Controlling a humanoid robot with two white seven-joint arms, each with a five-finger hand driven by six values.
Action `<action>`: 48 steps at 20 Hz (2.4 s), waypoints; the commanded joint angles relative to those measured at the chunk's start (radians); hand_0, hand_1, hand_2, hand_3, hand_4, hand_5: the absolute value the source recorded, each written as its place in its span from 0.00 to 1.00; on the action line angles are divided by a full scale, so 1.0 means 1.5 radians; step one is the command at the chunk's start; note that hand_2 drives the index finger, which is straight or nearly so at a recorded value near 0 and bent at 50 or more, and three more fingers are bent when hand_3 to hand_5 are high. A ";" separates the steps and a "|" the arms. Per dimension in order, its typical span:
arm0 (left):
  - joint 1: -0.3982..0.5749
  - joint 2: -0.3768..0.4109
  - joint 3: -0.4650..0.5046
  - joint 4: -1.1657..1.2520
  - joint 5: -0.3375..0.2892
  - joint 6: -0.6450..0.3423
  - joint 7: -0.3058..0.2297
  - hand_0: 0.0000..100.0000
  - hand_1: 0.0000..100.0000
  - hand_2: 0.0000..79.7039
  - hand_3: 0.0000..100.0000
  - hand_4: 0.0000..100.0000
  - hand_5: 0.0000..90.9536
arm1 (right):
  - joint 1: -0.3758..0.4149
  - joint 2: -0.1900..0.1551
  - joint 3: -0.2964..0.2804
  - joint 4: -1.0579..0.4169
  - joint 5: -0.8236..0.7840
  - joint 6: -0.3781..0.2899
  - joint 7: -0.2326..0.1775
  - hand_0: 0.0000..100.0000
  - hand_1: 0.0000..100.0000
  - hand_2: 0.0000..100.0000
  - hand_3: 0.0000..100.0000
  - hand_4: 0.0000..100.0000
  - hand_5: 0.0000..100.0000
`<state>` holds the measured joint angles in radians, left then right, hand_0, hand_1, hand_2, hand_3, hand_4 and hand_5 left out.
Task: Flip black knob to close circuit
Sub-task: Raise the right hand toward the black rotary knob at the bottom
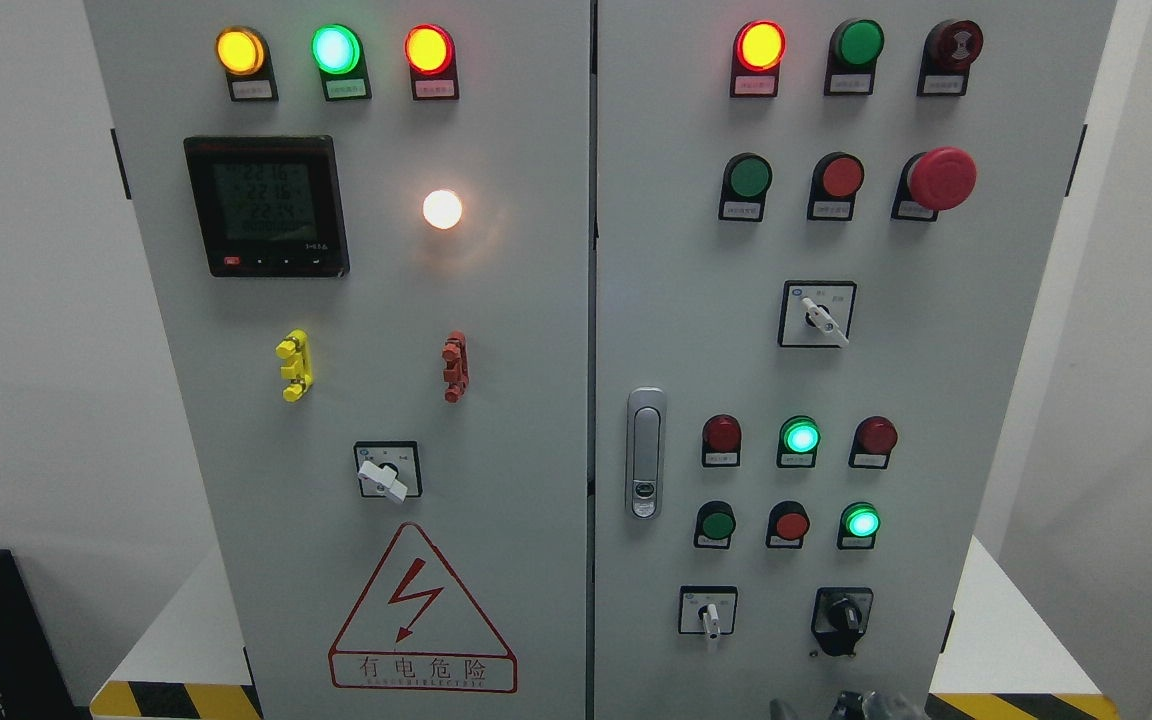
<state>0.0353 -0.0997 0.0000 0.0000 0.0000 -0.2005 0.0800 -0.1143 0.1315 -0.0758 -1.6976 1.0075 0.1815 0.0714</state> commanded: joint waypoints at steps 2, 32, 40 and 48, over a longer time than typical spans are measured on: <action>0.000 0.000 -0.014 0.014 -0.014 -0.001 0.002 0.12 0.56 0.00 0.00 0.00 0.00 | -0.024 0.001 -0.025 -0.019 0.070 -0.004 0.000 0.00 0.08 0.80 0.98 0.79 0.81; 0.000 0.000 -0.014 0.014 -0.014 -0.001 0.003 0.12 0.56 0.00 0.00 0.00 0.00 | -0.068 0.001 -0.079 0.043 0.144 -0.028 -0.005 0.00 0.09 0.79 0.98 0.79 0.81; 0.000 0.000 -0.014 0.014 -0.014 0.000 0.002 0.12 0.56 0.00 0.00 0.00 0.00 | -0.087 0.001 -0.086 0.069 0.145 -0.030 -0.010 0.00 0.12 0.79 0.97 0.78 0.81; 0.000 0.000 -0.014 0.014 -0.014 0.000 0.003 0.12 0.56 0.00 0.00 0.00 0.00 | -0.092 0.001 -0.100 0.079 0.154 -0.031 -0.018 0.00 0.14 0.79 0.97 0.78 0.81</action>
<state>0.0353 -0.0997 0.0000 0.0000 0.0000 -0.2018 0.0835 -0.2452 0.1335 -0.1971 -1.6075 1.2325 0.1345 0.0484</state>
